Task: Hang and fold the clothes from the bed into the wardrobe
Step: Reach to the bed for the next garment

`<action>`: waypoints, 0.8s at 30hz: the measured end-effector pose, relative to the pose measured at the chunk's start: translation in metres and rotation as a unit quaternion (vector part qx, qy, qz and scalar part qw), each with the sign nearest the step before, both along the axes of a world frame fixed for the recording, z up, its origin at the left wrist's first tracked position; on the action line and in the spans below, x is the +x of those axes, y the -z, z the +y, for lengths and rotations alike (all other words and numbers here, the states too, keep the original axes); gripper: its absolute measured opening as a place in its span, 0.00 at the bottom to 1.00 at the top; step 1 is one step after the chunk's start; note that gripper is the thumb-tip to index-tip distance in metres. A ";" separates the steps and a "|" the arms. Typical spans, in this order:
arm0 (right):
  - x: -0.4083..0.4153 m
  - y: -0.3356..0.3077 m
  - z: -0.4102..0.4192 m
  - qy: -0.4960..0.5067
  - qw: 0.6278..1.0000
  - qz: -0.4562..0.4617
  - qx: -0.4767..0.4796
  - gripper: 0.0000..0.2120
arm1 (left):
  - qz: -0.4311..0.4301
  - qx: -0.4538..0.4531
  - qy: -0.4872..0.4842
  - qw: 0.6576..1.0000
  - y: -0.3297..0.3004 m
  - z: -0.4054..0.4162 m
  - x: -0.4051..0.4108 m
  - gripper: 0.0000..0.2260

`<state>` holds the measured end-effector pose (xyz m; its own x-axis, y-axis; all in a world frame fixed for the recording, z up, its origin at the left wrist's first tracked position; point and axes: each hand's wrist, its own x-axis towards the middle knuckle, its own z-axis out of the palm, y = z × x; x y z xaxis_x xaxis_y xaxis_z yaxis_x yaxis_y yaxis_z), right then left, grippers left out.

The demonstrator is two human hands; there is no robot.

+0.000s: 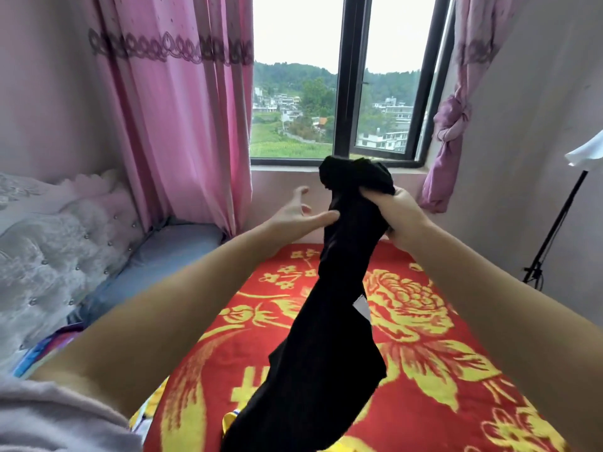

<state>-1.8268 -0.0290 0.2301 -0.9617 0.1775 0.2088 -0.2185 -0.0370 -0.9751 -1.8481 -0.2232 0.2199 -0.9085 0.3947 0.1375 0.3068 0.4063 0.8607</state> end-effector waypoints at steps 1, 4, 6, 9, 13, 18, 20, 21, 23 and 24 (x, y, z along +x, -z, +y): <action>-0.002 -0.002 0.005 0.017 0.999 -0.002 -0.033 0.02 | -0.060 -0.024 0.038 0.997 0.019 -0.001 0.004 0.34; -0.003 -0.001 0.008 0.051 0.998 -0.009 -0.046 0.03 | -0.193 0.106 0.187 0.957 0.060 0.014 0.014 0.19; -0.003 0.009 0.008 0.053 0.998 -0.019 -0.032 0.04 | -0.213 0.230 0.155 0.937 0.064 0.029 0.016 0.11; -0.003 0.027 0.016 0.058 0.998 -0.037 -0.004 0.07 | -0.108 0.241 0.007 0.964 0.055 0.040 0.007 0.07; 0.003 0.040 0.044 0.065 0.983 -0.135 0.111 0.23 | 0.040 0.168 -0.054 0.983 0.035 0.030 -0.001 0.07; 0.018 0.019 0.041 -0.061 0.918 -0.017 0.392 0.50 | 0.141 -0.053 0.083 0.985 0.007 0.049 0.016 0.06; 0.023 0.003 0.037 -0.202 0.914 -0.016 0.351 0.43 | 0.164 -0.060 0.093 0.980 -0.007 0.057 0.022 0.06; 0.027 -0.005 0.037 -0.263 0.915 -0.045 0.303 0.36 | 0.163 -0.044 0.087 0.982 -0.015 0.057 0.023 0.07; 0.031 -0.012 0.037 -0.297 0.915 -0.061 0.267 0.17 | 0.151 -0.010 0.089 0.984 -0.027 0.054 0.023 0.08; 0.031 -0.013 0.036 -0.264 0.923 -0.047 0.276 0.10 | 0.148 0.006 0.089 0.985 -0.029 0.052 0.022 0.09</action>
